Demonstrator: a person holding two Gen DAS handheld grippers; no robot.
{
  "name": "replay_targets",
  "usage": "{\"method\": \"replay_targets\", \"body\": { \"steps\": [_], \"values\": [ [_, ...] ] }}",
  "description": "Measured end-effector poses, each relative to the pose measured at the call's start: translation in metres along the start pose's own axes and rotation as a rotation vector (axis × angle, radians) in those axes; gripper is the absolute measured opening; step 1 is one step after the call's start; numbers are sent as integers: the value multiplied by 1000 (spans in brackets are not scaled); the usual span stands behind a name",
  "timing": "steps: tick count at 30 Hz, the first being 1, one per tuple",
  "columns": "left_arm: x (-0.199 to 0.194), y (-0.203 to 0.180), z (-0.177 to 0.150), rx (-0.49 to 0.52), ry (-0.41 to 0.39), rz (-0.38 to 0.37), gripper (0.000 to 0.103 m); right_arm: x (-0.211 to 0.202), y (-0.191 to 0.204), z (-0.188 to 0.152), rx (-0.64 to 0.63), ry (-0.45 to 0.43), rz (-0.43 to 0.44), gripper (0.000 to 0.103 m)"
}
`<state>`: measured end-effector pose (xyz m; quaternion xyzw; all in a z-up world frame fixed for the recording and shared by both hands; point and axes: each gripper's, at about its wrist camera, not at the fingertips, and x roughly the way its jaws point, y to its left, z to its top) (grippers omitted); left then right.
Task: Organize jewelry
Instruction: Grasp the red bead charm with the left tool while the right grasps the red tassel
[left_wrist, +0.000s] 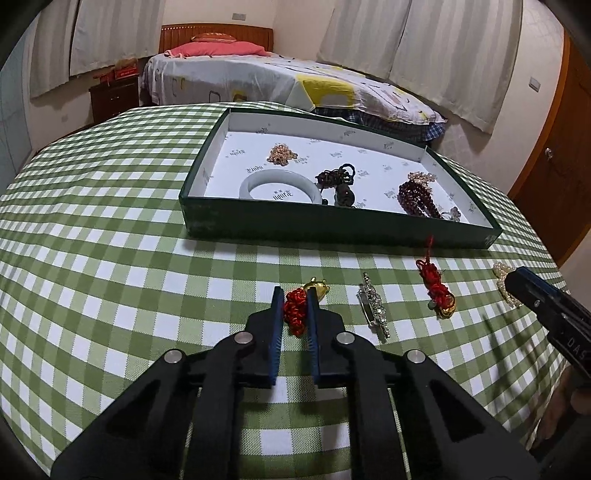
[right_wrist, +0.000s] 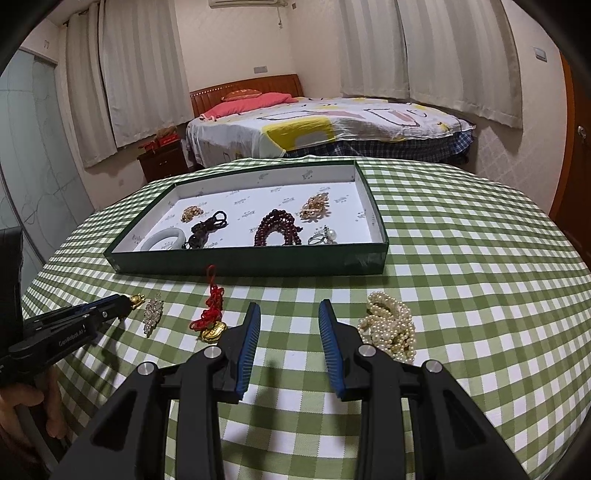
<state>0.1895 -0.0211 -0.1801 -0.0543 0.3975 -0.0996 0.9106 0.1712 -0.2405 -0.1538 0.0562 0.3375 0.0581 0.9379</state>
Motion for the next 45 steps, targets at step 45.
{"method": "replay_targets", "body": {
  "steps": [45],
  "values": [
    [-40, 37, 12, -40, -114, 94, 10, 54, 66, 14, -111, 152, 110, 11]
  ]
}}
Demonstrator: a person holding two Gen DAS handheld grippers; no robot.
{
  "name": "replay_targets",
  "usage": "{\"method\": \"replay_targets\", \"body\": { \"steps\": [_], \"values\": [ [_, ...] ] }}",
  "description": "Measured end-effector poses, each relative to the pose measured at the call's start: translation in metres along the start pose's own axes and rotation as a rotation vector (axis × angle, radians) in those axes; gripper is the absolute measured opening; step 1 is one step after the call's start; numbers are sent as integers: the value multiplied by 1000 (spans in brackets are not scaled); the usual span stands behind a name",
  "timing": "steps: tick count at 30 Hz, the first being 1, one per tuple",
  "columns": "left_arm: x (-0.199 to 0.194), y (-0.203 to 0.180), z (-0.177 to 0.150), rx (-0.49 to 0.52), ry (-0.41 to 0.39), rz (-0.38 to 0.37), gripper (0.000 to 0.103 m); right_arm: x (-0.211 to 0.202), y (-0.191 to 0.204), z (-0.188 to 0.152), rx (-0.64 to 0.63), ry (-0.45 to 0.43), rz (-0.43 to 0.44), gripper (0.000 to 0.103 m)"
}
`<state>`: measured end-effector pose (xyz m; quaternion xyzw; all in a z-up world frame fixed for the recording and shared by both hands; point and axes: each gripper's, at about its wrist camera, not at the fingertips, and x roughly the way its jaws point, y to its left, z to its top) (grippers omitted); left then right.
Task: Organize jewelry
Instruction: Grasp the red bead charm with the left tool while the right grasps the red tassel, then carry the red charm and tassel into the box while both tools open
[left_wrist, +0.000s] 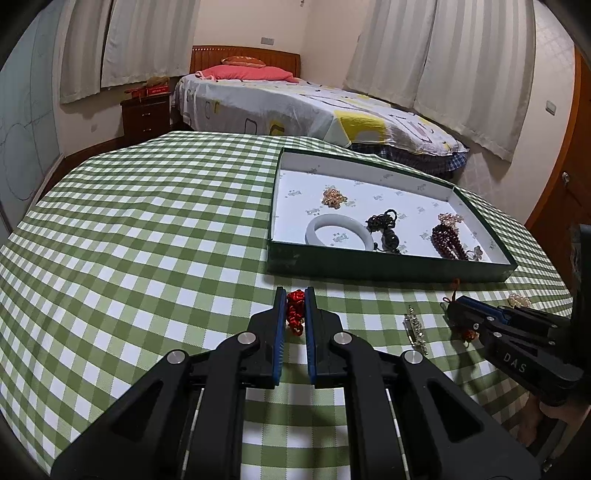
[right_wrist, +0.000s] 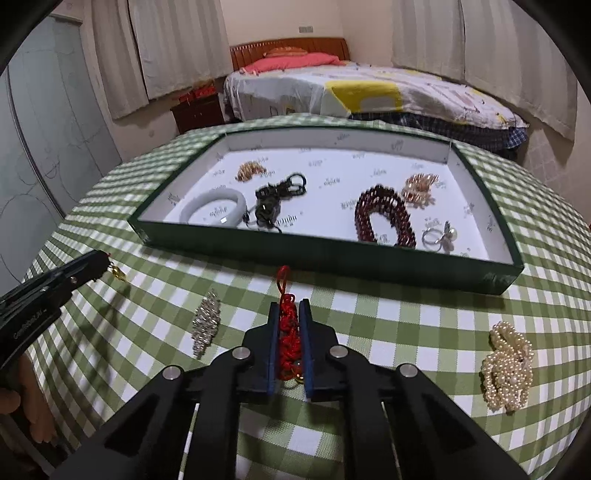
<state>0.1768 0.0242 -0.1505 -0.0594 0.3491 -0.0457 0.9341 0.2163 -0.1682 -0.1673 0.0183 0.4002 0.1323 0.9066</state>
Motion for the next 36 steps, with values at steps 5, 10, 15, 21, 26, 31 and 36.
{"method": "replay_targets", "body": {
  "steps": [5, 10, 15, 21, 26, 31, 36],
  "values": [
    [-8, -5, 3, 5, -24, -10, 10, -21, 1, 1, -1, -90, 7, 11],
    [-19, -12, 9, 11, -55, -30, 10, -43, -1, 8, 5, -177, 10, 11],
    [-30, -21, 20, 20, -96, -59, 10, -59, -3, 21, 10, -235, 6, 11],
    [-43, -31, 36, 28, -147, -86, 10, -76, -6, 35, 11, -293, -1, 11],
    [-46, -36, 49, 27, -172, -113, 10, -83, -8, 44, 8, -323, -4, 11],
    [-46, -43, 63, 37, -199, -124, 10, -84, -11, 55, 2, -345, -13, 11],
    [-41, -52, 77, 58, -222, -132, 10, -83, -17, 71, -1, -368, -21, 11]
  ]
}}
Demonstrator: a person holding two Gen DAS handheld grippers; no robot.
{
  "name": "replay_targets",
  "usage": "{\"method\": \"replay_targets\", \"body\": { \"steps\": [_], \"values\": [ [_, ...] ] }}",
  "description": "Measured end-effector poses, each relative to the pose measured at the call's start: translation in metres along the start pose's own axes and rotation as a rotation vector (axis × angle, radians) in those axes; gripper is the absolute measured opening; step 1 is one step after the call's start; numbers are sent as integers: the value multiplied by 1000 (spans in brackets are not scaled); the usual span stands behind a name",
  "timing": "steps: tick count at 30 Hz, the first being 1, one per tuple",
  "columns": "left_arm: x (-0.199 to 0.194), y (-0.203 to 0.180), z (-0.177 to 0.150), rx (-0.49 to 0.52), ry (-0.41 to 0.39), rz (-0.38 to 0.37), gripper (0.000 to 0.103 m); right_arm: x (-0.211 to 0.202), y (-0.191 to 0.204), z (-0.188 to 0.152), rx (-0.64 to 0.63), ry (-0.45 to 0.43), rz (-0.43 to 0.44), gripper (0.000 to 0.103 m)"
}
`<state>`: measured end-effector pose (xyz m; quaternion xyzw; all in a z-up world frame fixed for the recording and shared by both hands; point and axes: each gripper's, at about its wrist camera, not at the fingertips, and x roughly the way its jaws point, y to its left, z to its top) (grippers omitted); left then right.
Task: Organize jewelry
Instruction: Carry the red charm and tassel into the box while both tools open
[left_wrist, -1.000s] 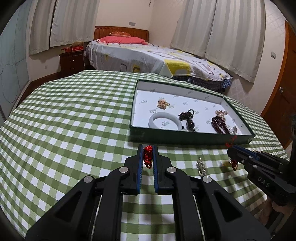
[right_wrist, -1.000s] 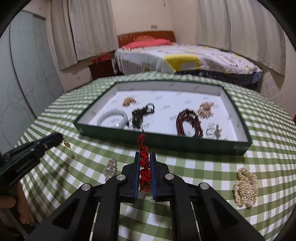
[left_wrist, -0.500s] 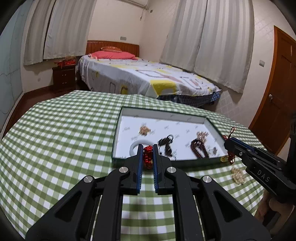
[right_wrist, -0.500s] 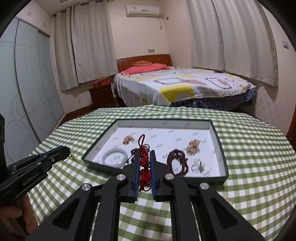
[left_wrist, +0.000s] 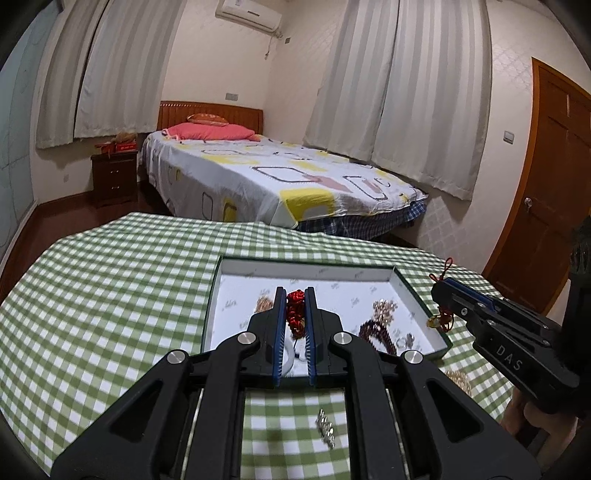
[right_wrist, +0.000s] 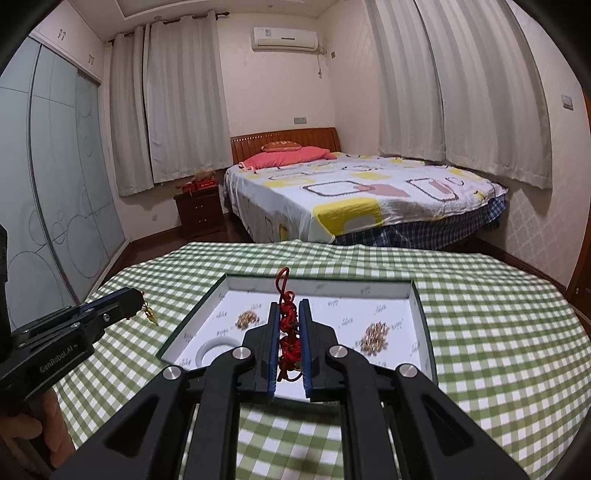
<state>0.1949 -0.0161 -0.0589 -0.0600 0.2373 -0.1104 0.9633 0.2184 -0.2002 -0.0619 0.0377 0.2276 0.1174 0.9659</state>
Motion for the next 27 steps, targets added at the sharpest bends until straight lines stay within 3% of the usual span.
{"method": "replay_targets", "body": {
  "steps": [17, 27],
  "values": [
    [73, -17, 50, 32, -39, -21, 10, 55, -18, 38, 3, -31, -26, 11],
    [149, -21, 35, 75, 103, 23, 10, 116, -36, 27, 38, 84, -35, 11]
  ]
}}
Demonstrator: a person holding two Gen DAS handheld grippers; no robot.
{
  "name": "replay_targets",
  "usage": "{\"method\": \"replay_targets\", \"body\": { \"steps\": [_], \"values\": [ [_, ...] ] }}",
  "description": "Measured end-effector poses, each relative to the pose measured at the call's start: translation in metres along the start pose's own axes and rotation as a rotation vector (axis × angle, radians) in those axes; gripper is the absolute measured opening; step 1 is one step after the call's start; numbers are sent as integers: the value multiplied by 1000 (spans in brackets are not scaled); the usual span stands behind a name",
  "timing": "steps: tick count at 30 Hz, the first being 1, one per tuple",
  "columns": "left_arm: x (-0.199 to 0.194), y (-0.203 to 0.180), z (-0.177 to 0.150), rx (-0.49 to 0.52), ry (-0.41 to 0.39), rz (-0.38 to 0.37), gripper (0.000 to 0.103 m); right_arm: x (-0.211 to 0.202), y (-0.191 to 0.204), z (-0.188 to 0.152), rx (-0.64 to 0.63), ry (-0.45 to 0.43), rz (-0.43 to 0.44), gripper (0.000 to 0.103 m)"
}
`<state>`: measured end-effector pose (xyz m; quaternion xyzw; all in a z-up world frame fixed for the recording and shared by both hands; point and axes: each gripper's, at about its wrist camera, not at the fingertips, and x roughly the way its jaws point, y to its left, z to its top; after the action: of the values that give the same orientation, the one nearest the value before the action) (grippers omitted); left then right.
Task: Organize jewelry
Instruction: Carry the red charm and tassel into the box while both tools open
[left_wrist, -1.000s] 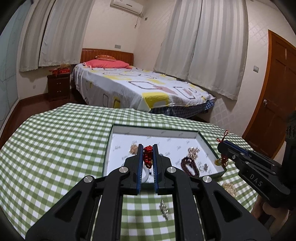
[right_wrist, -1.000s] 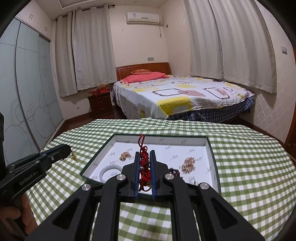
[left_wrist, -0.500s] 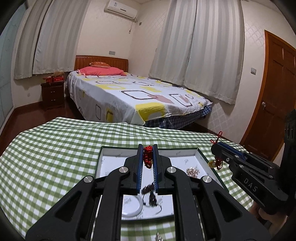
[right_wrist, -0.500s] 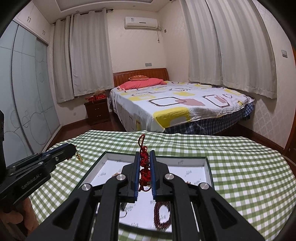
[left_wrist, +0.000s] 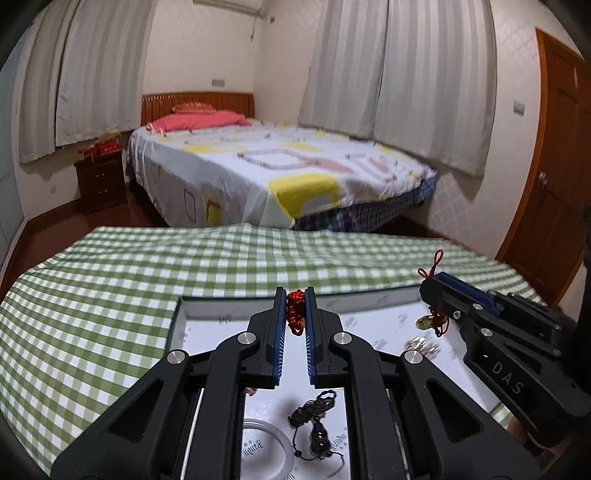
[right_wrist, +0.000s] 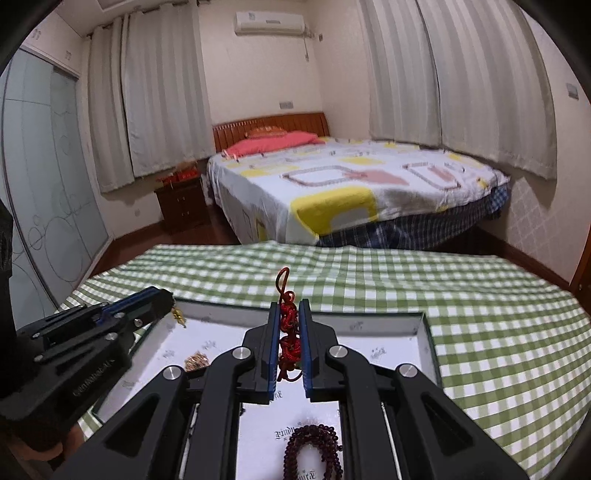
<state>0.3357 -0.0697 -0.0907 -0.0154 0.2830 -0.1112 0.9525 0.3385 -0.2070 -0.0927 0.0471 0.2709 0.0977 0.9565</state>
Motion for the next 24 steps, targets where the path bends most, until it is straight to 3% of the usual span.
{"method": "replay_targets", "body": {
  "steps": [9, 24],
  "values": [
    [55, 9, -10, -21, 173, 24, 10, 36, -8, -11, 7, 114, -26, 11],
    [83, 16, -16, -32, 302, 63, 10, 64, -14, -21, 26, 242, -40, 11]
  ]
}}
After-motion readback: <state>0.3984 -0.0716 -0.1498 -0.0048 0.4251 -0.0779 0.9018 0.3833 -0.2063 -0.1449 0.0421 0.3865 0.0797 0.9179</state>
